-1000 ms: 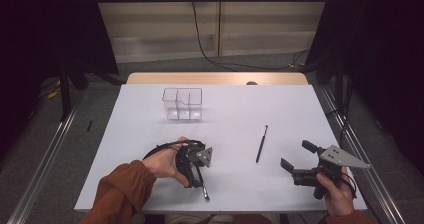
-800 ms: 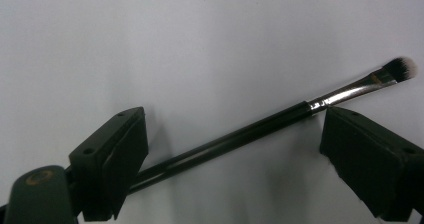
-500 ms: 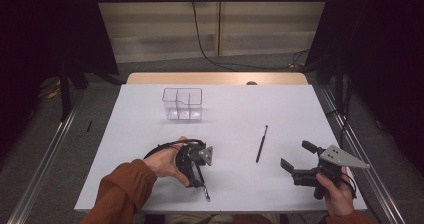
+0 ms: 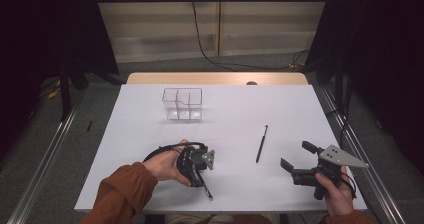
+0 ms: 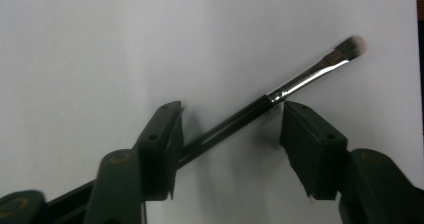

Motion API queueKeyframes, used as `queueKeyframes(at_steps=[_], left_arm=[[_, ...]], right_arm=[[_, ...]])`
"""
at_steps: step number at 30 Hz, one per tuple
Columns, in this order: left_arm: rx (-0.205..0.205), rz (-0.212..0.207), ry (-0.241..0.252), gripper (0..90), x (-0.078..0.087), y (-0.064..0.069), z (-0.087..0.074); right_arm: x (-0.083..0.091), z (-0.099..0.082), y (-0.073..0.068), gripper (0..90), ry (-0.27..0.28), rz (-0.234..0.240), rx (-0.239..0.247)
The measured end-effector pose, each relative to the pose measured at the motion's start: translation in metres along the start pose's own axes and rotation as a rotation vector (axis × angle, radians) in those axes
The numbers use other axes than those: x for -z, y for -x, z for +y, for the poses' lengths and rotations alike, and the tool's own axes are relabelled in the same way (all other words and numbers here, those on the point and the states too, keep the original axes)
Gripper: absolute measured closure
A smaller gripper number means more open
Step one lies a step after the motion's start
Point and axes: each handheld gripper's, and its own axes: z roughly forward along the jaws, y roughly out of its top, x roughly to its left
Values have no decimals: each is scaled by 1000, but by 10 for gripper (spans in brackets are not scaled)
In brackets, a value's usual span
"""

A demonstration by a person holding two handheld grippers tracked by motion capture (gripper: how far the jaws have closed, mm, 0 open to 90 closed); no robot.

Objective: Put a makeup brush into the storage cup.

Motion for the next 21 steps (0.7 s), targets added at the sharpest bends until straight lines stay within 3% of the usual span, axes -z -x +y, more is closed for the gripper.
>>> queueKeyframes(at_steps=[12,14,21], left_arm=[[9,-7,-24,601,0,5,5],[10,-17,-35,685,1,6,6],[37,-33,-34,819,1,2,7]], right_arm=[[0,0,0,0,0,3,3],[0,0,0,0,0,1,1],[0,0,0,0,2,-4,-3]])
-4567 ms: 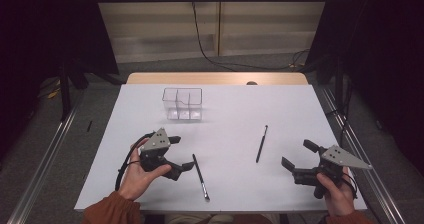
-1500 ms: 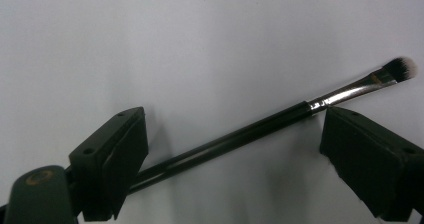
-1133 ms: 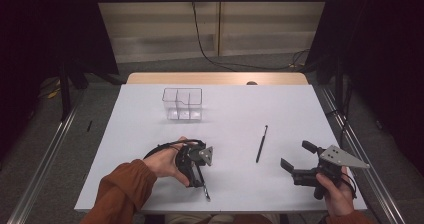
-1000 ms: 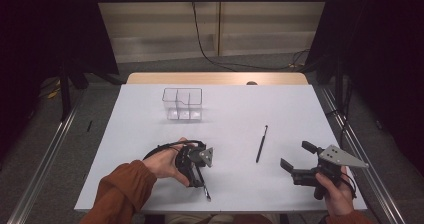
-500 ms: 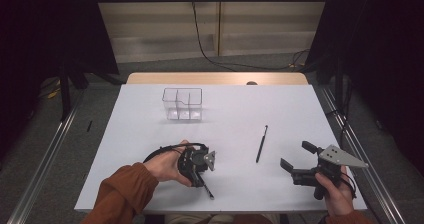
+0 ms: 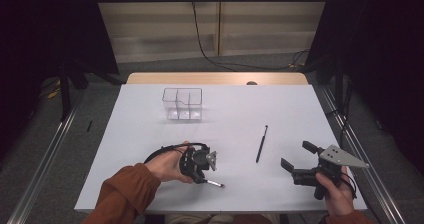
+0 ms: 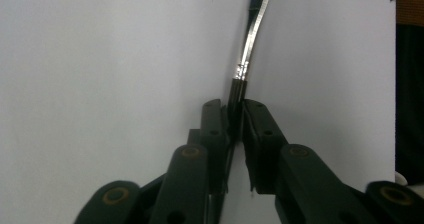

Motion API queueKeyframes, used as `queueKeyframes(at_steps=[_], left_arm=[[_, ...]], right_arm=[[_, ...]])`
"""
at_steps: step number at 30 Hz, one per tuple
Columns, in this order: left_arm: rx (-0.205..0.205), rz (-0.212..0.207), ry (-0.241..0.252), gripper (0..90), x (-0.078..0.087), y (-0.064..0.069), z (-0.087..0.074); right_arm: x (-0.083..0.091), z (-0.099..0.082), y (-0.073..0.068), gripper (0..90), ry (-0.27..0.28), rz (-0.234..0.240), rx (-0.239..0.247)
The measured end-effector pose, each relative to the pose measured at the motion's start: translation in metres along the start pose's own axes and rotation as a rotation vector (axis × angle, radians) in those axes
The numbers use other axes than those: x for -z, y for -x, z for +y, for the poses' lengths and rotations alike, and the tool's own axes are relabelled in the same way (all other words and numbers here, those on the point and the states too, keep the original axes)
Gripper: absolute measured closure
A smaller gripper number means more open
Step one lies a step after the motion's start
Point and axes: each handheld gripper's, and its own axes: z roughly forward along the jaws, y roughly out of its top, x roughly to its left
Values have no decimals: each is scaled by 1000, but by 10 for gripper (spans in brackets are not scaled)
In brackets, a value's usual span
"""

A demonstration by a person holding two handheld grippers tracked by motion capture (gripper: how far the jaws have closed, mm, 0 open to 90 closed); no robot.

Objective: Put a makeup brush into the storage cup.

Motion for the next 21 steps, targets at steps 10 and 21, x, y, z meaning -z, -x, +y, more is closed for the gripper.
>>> queueKeyframes(at_steps=[10,21], left_arm=[[51,-12,25,840,1,-3,-3],[117,-26,84,840,3,-8,-11]], right_arm=[[0,0,0,0,1,1,1],[0,0,1,0,2,2,-4]])
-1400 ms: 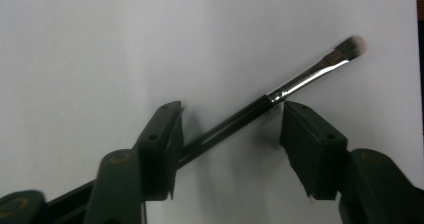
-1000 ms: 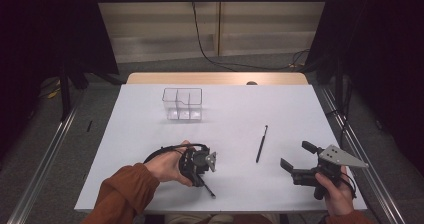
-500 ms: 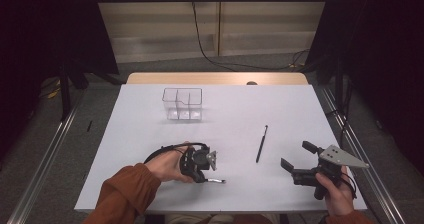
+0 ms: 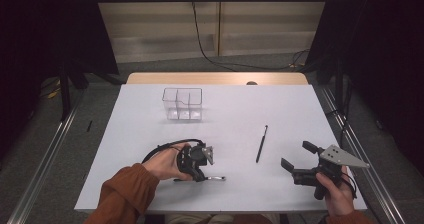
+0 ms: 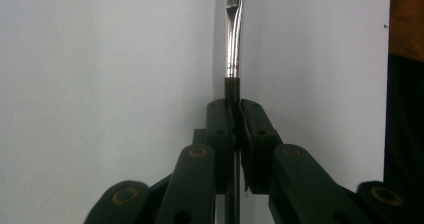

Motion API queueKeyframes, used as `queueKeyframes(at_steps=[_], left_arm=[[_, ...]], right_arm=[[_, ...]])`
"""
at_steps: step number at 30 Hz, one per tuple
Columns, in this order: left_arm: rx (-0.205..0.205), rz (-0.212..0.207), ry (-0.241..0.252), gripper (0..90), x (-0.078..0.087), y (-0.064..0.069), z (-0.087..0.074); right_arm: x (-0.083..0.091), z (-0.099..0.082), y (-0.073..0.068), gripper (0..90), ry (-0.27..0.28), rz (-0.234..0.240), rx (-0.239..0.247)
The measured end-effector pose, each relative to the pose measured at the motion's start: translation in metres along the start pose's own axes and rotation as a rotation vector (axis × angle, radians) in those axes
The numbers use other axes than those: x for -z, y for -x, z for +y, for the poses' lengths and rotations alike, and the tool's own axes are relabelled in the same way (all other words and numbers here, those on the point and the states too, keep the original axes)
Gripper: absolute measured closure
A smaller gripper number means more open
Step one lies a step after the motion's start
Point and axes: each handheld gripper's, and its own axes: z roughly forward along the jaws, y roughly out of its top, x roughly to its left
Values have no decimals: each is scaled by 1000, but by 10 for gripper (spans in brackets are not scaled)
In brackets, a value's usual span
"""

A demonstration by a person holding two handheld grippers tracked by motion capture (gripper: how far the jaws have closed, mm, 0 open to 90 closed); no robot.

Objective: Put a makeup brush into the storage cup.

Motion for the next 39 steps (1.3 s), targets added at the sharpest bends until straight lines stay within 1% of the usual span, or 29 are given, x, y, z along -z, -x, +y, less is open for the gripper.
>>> queueKeyframes(at_steps=[1,2,3,4,5,6,7,8,10,11,12,13,14,15,16,17,18,19,20,23,24,26,28,30,31,33,35,36,39], left_arm=[[3,7,10,840,0,-1,-1],[9,-1,13,840,1,-1,-1],[10,4,22,840,3,-2,-1],[20,-1,32,840,4,-3,-2],[25,9,51,840,7,-3,-3],[25,9,51,840,7,-3,-3],[31,12,64,840,9,-4,-4],[45,11,81,840,11,-5,-6],[44,15,91,840,13,-6,-7],[60,12,109,840,14,-6,-8],[55,9,111,840,16,-8,-9],[76,16,134,840,16,-7,-10],[76,14,138,840,17,-8,-11],[93,16,152,840,18,-8,-12],[95,25,159,841,19,-9,-13],[95,17,159,841,20,-10,-14],[107,23,179,841,21,-10,-14],[112,14,184,840,22,-11,-15],[113,20,187,840,23,-11,-16],[143,44,207,840,26,-13,-19],[161,48,227,840,27,-14,-21],[179,51,258,840,29,-14,-22],[206,74,290,841,32,-14,-25],[213,78,294,840,34,-15,-26],[226,94,305,841,35,-15,-27],[232,88,327,840,36,-16,-29],[246,111,337,841,37,-14,-30],[253,102,351,840,37,-14,-31],[280,112,383,840,40,-16,-35]], right_arm=[[0,0,0,0,0,0,0],[0,0,0,0,0,0,0],[0,0,0,0,0,0,0],[0,0,0,0,0,1,1],[0,0,0,0,0,1,2],[0,0,0,0,0,1,2],[0,0,0,0,1,1,2],[0,0,0,0,2,0,-1],[0,0,0,0,2,0,1],[0,0,0,0,2,0,1],[0,0,0,0,0,1,4],[0,0,0,0,1,1,1],[0,0,0,0,1,1,1],[0,0,0,0,1,1,1],[0,0,0,0,1,0,2],[0,0,0,0,1,1,4],[0,0,0,0,1,0,2],[0,0,0,0,1,0,2],[0,0,0,0,2,0,2],[0,0,0,0,0,0,4],[0,0,0,0,2,0,1],[0,0,0,0,2,0,1],[0,0,0,0,1,0,2],[0,0,0,0,1,1,2],[0,0,0,0,1,0,2],[0,0,0,0,1,-1,2],[0,0,0,0,0,0,4],[0,0,0,0,0,-1,3],[0,0,0,0,0,-1,4]])
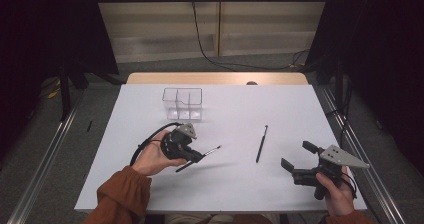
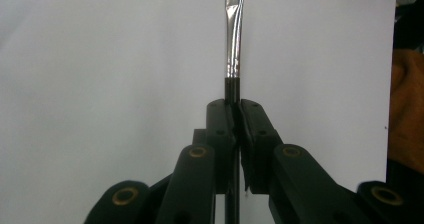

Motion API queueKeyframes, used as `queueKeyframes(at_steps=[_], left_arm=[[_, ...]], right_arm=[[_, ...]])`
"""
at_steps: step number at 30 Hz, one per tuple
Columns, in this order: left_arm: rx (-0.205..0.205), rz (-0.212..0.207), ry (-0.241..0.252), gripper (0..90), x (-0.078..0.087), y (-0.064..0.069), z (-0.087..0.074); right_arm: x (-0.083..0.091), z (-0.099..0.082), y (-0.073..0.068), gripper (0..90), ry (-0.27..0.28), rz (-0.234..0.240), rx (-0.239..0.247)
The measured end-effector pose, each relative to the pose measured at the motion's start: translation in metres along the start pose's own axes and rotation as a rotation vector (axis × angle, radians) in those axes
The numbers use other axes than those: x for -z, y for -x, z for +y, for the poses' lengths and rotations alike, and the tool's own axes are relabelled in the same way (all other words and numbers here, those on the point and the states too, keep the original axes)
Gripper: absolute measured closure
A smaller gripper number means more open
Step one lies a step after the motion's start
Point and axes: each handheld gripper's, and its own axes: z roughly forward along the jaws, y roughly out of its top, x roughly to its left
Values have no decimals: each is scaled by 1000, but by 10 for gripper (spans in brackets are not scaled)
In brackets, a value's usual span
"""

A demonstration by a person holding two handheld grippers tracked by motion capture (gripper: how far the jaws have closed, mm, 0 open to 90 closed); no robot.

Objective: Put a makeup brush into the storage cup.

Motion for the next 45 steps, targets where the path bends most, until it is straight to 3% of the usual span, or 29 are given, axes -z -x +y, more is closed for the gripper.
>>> queueKeyframes(at_steps=[11,18,22,27,35,42,45], left_arm=[[81,53,164,840,19,-2,-7],[126,56,225,840,24,-4,-12],[136,67,259,840,29,-4,-13],[133,109,307,840,35,-4,-15],[182,170,413,840,46,-9,-25],[189,216,453,840,52,-11,-27],[174,234,474,840,53,-11,-28]], right_arm=[[0,0,0,0,1,0,-2],[0,0,0,0,2,0,-4],[0,0,0,0,2,0,-3],[0,0,0,0,1,0,-3],[0,0,0,0,2,0,-4],[0,0,0,0,2,-1,-4],[0,0,0,0,2,-2,-4]])
